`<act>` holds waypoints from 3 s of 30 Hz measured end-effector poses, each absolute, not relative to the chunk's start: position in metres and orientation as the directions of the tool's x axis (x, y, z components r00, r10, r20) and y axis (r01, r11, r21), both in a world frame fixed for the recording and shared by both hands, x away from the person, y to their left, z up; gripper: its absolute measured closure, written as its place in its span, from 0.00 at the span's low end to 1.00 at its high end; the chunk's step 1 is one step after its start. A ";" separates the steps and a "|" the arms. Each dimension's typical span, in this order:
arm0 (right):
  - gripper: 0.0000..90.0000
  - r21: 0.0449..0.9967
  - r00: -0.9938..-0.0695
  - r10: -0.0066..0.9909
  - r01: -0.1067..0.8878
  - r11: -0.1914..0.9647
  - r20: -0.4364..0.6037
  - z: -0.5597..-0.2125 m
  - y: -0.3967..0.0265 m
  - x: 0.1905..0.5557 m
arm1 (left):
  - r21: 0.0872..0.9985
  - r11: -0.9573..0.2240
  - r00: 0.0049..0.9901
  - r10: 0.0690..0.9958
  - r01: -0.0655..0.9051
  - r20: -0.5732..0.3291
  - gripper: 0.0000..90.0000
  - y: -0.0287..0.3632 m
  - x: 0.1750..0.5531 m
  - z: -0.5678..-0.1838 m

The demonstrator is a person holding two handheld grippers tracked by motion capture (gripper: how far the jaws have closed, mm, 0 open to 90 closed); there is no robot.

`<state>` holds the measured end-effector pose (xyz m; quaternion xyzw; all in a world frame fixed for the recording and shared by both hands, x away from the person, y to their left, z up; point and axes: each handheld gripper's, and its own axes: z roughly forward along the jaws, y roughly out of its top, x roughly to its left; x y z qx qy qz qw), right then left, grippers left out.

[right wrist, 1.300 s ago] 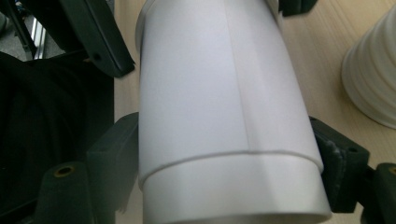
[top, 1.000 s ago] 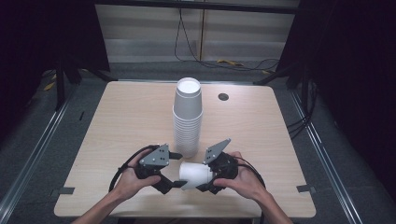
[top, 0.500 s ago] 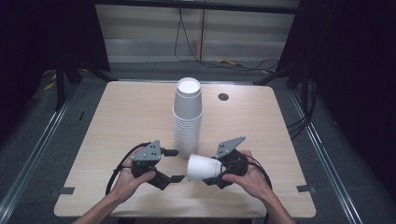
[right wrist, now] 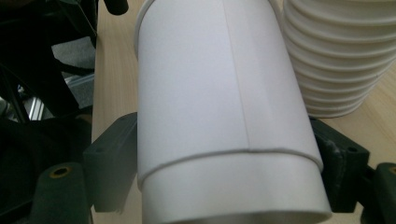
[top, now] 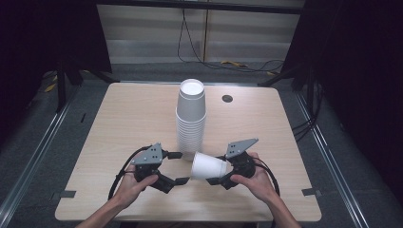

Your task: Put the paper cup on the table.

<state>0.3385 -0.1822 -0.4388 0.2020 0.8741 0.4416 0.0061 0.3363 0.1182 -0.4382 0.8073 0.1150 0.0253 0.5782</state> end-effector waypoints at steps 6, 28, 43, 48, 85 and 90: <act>0.23 0.823 -0.916 0.352 0.346 0.451 0.193 -0.443 -0.186 0.339 | 0.944 -0.286 0.967 0.235 0.166 -0.099 0.17 0.120 0.337 -0.437; 0.23 0.923 -0.938 0.270 0.287 0.256 0.216 -0.454 -0.180 0.338 | 0.959 -0.191 0.959 0.230 0.212 -0.166 0.17 0.122 0.337 -0.437; 0.23 0.940 -0.951 0.220 0.265 0.214 0.219 -0.456 -0.170 0.333 | 0.956 -0.191 0.958 0.228 0.221 -0.176 0.00 0.122 0.342 -0.440; 0.23 0.944 -0.955 0.205 0.255 0.210 0.213 -0.455 -0.165 0.331 | 0.955 -0.201 0.963 0.203 0.219 -0.178 0.00 0.119 0.343 -0.441; 0.17 0.915 -0.953 0.204 0.279 0.293 0.225 -0.456 -0.158 0.329 | 0.949 -0.253 0.979 0.129 0.186 -0.157 0.11 0.116 0.341 -0.438; 0.15 0.915 -0.949 0.230 0.278 0.291 0.215 -0.455 -0.160 0.329 | 0.946 -0.266 0.979 0.139 0.184 -0.152 0.11 0.117 0.342 -0.437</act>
